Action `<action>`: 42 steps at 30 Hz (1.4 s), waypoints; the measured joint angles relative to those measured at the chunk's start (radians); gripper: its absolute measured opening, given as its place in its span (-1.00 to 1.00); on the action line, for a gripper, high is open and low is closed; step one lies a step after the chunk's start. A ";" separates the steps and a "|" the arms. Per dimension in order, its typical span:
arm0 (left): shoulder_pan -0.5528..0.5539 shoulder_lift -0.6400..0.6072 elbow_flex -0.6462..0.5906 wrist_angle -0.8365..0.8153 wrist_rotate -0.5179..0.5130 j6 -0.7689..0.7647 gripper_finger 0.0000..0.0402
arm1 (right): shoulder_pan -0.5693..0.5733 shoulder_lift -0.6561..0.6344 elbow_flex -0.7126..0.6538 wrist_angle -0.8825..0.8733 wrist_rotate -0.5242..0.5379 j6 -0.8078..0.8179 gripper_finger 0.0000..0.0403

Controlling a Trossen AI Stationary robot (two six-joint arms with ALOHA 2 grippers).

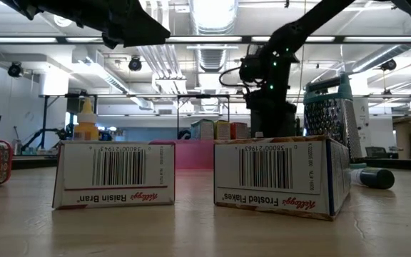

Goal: Pick & Place Kitchen Items
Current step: Put the green food coloring bottle into the orange bin

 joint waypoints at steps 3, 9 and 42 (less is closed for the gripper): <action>0.000 -0.001 0.000 -0.004 0.000 0.009 0.03 | 0.019 -0.016 0.024 -0.048 0.024 -0.003 -0.11; 0.000 -0.001 0.000 -0.008 0.000 -0.002 0.03 | 0.072 -0.074 0.042 -0.099 0.027 0.000 -0.22; 0.000 -0.002 -0.010 -0.054 0.001 -0.057 0.03 | 0.890 -0.281 -0.017 -0.345 0.131 0.989 -0.27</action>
